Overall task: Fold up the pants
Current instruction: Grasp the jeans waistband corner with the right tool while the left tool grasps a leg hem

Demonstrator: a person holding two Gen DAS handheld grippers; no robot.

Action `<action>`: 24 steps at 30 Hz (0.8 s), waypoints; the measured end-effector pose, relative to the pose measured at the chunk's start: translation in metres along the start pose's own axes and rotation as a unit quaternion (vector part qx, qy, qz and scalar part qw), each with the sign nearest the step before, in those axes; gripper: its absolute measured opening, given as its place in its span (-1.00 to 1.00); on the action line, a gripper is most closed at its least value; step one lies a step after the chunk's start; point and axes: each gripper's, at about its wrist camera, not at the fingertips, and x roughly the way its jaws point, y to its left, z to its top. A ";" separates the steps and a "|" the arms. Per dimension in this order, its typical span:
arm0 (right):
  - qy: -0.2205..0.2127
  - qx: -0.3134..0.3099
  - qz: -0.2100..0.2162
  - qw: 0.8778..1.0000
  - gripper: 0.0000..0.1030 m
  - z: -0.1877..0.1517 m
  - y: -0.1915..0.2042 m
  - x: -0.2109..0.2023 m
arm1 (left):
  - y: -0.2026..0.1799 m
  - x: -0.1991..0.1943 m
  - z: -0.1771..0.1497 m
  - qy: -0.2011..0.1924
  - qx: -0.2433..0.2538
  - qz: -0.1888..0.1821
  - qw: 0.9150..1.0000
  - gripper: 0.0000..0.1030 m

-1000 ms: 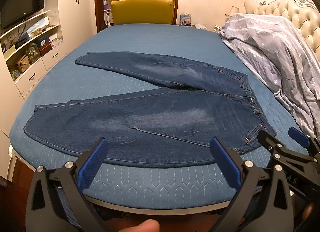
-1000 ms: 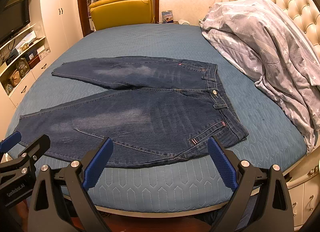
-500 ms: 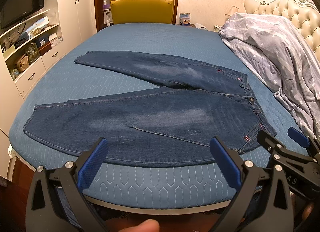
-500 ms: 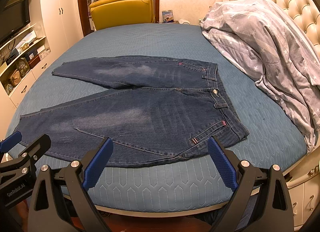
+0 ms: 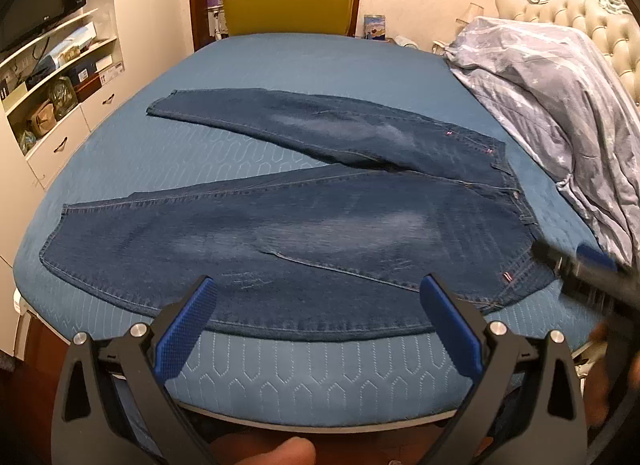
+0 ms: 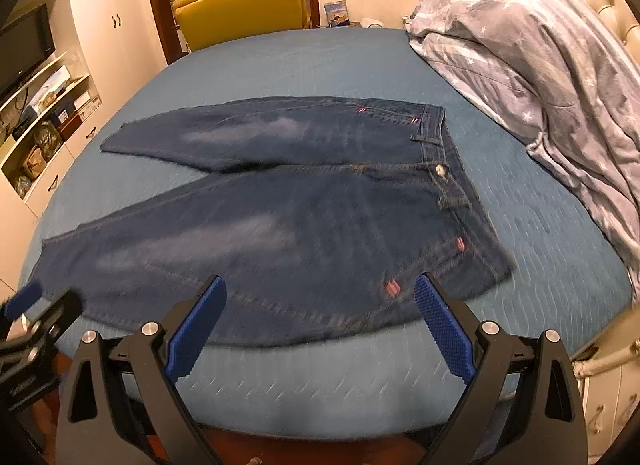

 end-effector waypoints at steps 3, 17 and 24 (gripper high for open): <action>0.013 0.006 0.006 1.000 0.78 0.046 -0.039 0.037 | 0.008 0.015 0.005 0.010 -0.004 0.008 1.000 0.97; 0.058 0.036 -0.042 0.997 0.78 0.265 -0.225 0.261 | 0.074 0.093 0.036 0.054 -0.030 0.081 0.995 0.97; 0.106 0.012 -0.033 0.994 0.78 0.278 -0.237 0.318 | 0.104 0.113 0.075 0.044 -0.041 0.075 0.995 0.97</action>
